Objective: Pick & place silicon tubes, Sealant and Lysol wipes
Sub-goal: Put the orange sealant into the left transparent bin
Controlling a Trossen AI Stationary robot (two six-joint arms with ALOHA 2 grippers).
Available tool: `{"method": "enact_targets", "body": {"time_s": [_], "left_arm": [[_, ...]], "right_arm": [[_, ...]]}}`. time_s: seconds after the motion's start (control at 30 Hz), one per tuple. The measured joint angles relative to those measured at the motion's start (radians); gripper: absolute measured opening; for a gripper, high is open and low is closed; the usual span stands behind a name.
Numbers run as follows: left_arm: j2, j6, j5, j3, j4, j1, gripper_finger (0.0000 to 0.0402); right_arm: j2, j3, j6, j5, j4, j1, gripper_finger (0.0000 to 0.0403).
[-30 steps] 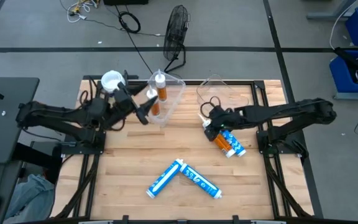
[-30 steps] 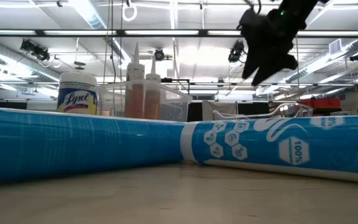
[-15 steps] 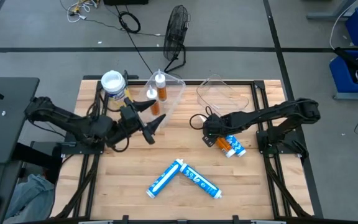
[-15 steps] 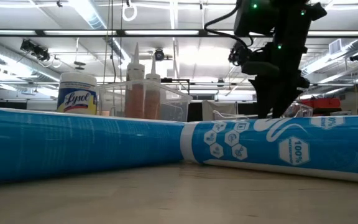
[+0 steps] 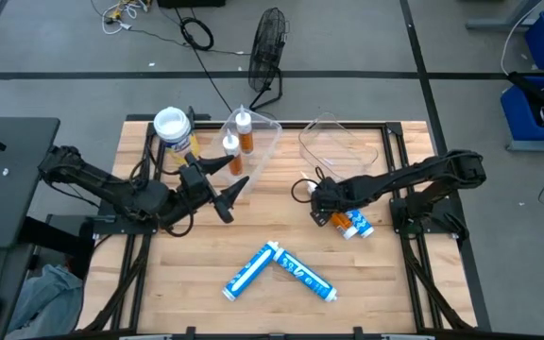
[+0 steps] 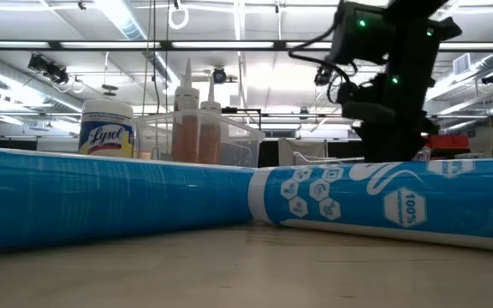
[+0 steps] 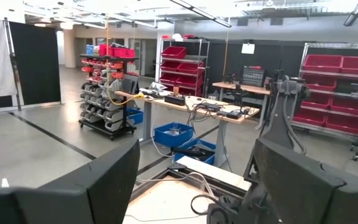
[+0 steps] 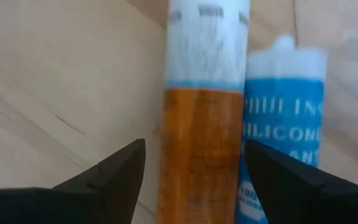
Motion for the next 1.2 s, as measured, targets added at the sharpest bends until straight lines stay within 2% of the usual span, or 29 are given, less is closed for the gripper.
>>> {"method": "enact_targets", "body": {"time_s": [0.37,0.6,1.0,1.2], "left_arm": [[0.000,0.002,0.000,0.000,0.000,0.008,0.0323],[0.000,0.002,0.000,0.000,0.000,0.008,0.0323],[0.000,0.004,0.001,0.000,0.000,0.005,0.0323],[0.000,-0.025,0.066,0.000,0.008,0.005,0.0323]], "right_arm": [[0.000,-0.122,0.055,-0.085,0.202,0.011,0.0268],[0.000,-0.124,0.047,-0.080,0.228,0.034,0.0205],[-0.048,-0.109,0.036,-0.100,0.234,0.109,0.0203],[-0.130,-0.047,-0.027,-0.057,0.234,0.150,0.0203]]}}
